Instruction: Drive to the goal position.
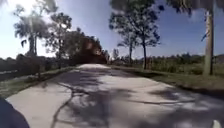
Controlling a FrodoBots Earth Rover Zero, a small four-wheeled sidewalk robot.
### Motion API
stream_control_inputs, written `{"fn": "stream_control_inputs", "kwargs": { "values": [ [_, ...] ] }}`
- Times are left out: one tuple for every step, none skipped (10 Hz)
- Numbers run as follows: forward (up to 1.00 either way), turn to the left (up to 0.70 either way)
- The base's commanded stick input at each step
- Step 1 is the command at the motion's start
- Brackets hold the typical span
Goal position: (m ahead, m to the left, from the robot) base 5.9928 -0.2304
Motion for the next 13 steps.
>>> {"fn": "stream_control_inputs", "kwargs": {
  "values": [
    [0.7, 0.0],
    [0.7, 0.0],
    [0.7, 0.0],
    [0.7, 0.0],
    [0.7, 0.0],
    [0.7, 0.0],
    [0.7, 0.35],
    [0.7, 0.35],
    [0.7, 0.35],
    [0.7, 0.35],
    [0.7, 0.35],
    [0.7, 0.35],
    [0.7, 0.35]
  ]
}}
